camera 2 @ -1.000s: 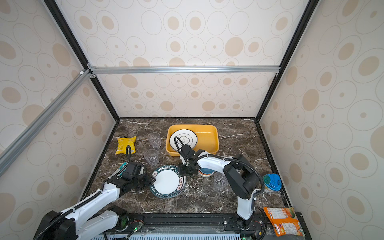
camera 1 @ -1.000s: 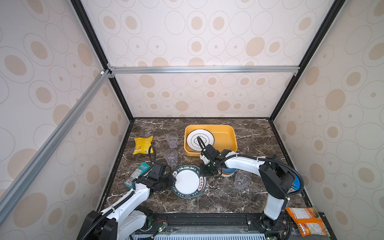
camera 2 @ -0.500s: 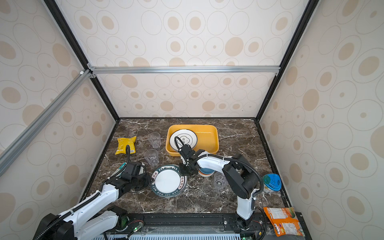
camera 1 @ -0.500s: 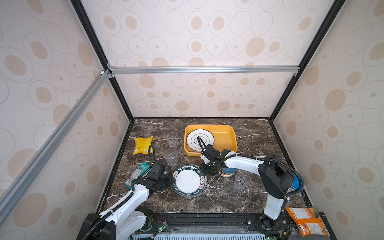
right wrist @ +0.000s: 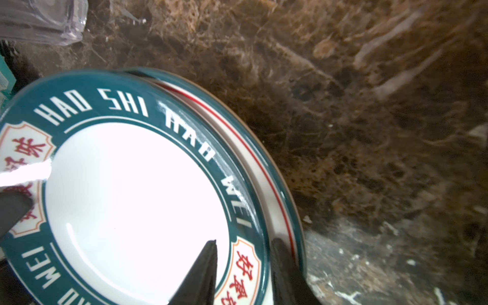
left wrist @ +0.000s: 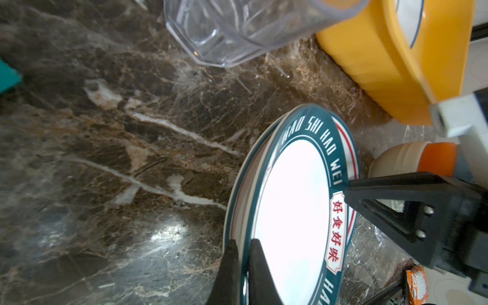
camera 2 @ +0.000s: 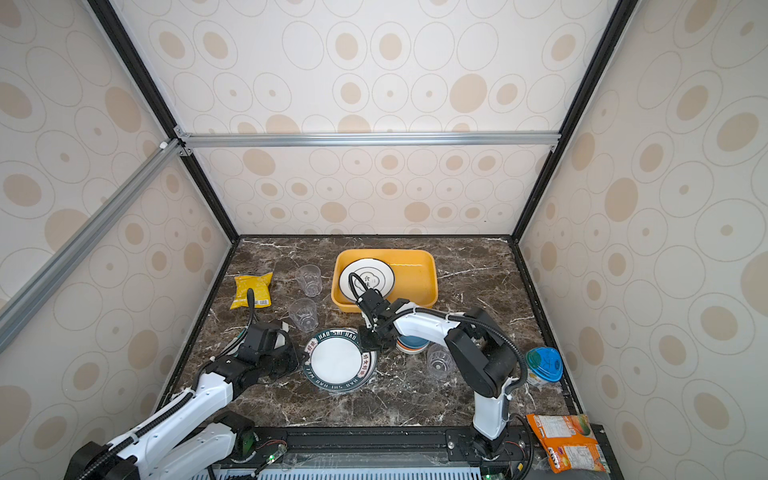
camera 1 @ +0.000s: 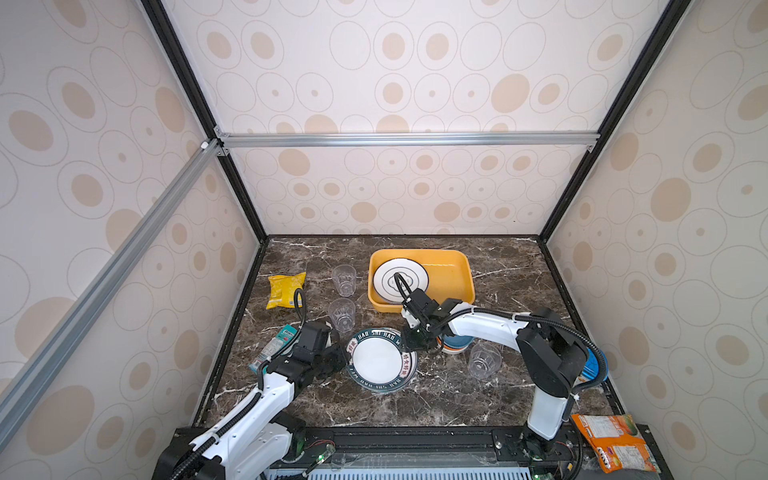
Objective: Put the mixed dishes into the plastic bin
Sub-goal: 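Lift the teal-rimmed plate off the red-lettered plate with the right gripper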
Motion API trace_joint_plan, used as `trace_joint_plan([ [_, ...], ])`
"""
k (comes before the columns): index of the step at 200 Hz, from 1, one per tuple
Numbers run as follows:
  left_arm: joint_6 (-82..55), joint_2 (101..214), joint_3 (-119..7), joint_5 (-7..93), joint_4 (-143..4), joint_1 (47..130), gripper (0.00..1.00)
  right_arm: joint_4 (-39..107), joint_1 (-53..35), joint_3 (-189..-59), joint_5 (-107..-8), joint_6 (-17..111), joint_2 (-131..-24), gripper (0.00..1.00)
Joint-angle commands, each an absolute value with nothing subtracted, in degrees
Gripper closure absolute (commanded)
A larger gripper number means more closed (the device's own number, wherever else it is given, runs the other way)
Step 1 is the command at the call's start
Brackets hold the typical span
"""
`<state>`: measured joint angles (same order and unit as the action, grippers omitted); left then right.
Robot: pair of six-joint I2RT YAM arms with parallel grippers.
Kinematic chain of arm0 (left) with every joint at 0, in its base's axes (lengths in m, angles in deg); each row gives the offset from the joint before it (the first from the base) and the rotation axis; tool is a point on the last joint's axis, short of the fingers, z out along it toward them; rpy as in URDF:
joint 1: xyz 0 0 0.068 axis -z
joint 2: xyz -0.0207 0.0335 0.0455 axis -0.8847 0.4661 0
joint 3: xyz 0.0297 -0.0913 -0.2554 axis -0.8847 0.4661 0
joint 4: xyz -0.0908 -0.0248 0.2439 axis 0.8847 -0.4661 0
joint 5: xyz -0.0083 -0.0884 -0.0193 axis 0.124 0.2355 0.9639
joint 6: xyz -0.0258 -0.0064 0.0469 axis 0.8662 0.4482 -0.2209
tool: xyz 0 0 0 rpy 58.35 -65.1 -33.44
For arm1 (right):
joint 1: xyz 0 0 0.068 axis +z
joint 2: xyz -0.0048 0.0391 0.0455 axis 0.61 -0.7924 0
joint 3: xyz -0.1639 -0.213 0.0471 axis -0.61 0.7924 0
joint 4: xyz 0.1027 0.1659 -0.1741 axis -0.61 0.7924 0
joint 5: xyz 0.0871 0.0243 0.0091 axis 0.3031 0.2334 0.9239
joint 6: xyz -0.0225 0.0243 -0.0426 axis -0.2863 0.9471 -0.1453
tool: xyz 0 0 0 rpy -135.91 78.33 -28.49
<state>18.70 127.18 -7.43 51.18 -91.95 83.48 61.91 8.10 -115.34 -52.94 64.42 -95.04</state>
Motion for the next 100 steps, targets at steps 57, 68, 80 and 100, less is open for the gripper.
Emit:
trace_joint_plan([
  [57, 20.2, 122.4, -8.1, 54.2, -87.2, 82.7, 1.00, 64.3, 7.9, -117.5, -54.7, 64.6, -87.4, 0.63],
  [68, 20.5, 122.1, -8.3, 54.7, -86.8, 82.5, 1.00, 64.4, 7.5, -117.3, -55.4, 64.9, -86.1, 0.63],
  [80, 20.6, 121.9, -8.7, 55.5, -86.2, 82.4, 1.00, 64.5, 7.0, -117.0, -55.7, 65.1, -84.7, 0.62],
  [100, 20.7, 121.8, -9.7, 56.4, -85.8, 82.2, 1.00, 64.5, 6.0, -116.5, -55.7, 65.6, -82.5, 0.60],
])
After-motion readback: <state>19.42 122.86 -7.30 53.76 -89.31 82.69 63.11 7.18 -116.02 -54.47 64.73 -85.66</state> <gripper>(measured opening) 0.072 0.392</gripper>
